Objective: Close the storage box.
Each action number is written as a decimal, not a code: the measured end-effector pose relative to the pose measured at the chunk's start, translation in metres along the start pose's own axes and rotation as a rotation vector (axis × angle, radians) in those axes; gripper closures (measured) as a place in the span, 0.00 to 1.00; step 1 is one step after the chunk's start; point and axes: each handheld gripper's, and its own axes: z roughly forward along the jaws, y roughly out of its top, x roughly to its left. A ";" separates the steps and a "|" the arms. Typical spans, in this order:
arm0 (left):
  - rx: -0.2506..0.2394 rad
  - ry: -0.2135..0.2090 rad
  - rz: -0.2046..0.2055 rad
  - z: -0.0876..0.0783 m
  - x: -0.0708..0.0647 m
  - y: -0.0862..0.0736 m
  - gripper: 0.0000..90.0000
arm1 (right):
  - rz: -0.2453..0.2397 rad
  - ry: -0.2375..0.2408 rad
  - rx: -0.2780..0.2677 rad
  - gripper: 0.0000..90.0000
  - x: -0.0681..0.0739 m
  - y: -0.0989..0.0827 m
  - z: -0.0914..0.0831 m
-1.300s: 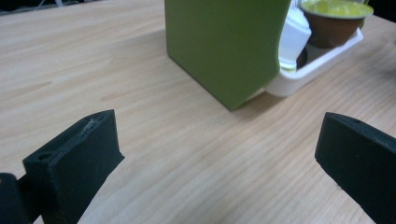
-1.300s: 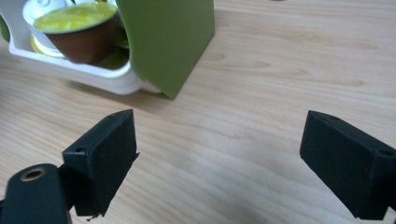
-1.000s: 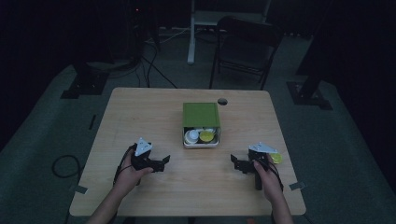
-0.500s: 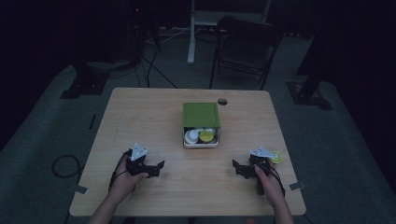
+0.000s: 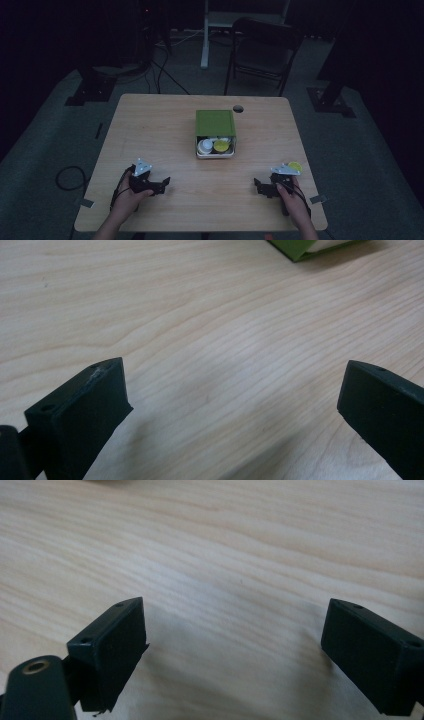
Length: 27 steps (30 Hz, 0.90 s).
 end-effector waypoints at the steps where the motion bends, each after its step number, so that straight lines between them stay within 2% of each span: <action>1: 0.006 0.008 0.000 -0.002 0.000 -0.002 0.00 | -0.002 -0.003 0.002 0.12 0.000 -0.001 -0.001; 5: 0.014 0.006 0.000 -0.004 0.000 -0.005 0.00 | -0.029 -0.012 0.023 0.12 0.000 -0.003 -0.002; 9: 0.020 0.017 0.009 -0.006 -0.001 -0.008 0.00 | -0.030 -0.013 0.023 0.12 0.001 -0.003 -0.002; 11: 0.045 0.029 0.010 -0.007 0.000 -0.009 0.00 | -0.029 -0.011 0.023 0.12 0.001 -0.003 -0.002; 15: 0.080 0.026 0.007 -0.007 -0.002 -0.010 0.00 | -0.030 -0.010 0.024 0.12 0.000 -0.003 -0.002; 17: 0.115 0.024 0.011 -0.006 -0.003 -0.011 0.00 | -0.030 -0.010 0.024 0.12 0.000 -0.003 -0.002; 20: 0.134 0.047 0.051 -0.004 -0.006 -0.011 0.00 | -0.030 -0.010 0.024 0.12 0.000 -0.003 -0.002; 27: 0.136 0.054 0.059 -0.004 -0.008 -0.011 0.00 | -0.030 -0.009 0.023 0.12 0.000 -0.003 -0.002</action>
